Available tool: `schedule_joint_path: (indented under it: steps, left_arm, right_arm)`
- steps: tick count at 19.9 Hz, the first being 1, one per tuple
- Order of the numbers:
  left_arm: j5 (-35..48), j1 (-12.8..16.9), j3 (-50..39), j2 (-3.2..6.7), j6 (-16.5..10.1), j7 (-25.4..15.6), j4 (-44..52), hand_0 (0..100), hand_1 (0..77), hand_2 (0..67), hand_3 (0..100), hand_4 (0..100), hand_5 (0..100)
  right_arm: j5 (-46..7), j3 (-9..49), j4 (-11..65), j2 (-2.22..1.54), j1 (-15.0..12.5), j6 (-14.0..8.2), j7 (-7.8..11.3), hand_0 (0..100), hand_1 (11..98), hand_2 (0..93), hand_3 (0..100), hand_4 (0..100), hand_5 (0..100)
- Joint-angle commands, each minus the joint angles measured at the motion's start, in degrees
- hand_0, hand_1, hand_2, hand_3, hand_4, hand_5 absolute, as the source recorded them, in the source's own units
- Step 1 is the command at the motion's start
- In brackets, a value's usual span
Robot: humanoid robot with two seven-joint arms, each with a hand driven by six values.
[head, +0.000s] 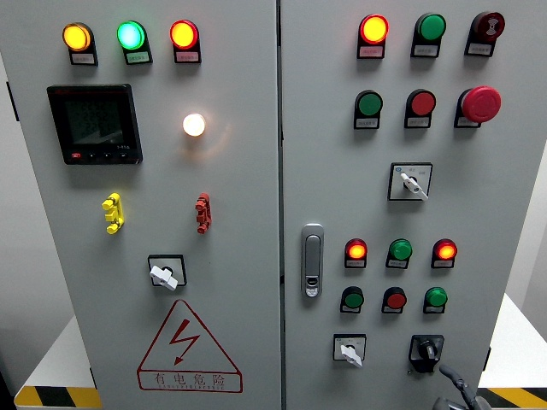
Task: Trip black knob to open circuit
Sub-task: 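Raise the right hand up to the black rotary knob, then grip the black knob with the right hand and twist it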
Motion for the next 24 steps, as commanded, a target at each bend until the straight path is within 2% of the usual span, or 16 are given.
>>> schedule_joint_path:
  steps: [1, 9, 24]
  left_arm:
    - [0.0, 0.0, 0.0, 0.02, 0.0, 0.0, 0.0, 0, 3.3, 12.8, 21, 7, 2]
    - [0.0, 0.0, 0.0, 0.02, 0.0, 0.0, 0.0, 0, 3.2, 12.8, 21, 7, 2]
    - [0.0, 0.0, 0.0, 0.02, 0.0, 0.0, 0.0, 0, 3.2, 12.8, 21, 7, 2]
  right_arm:
    - [0.0, 0.0, -0.1, 0.00, 0.1, 0.0, -0.02, 100, 83.5, 3.4, 85, 89, 100]
    - [0.0, -1.4, 0.3, 0.00, 0.3, 0.0, -0.73, 100, 84.4, 3.8, 85, 89, 100]
    - [0.4, -2.4, 0.9, 0.00, 0.2, 0.1, -0.81, 100, 78.9, 4.5, 86, 92, 100]
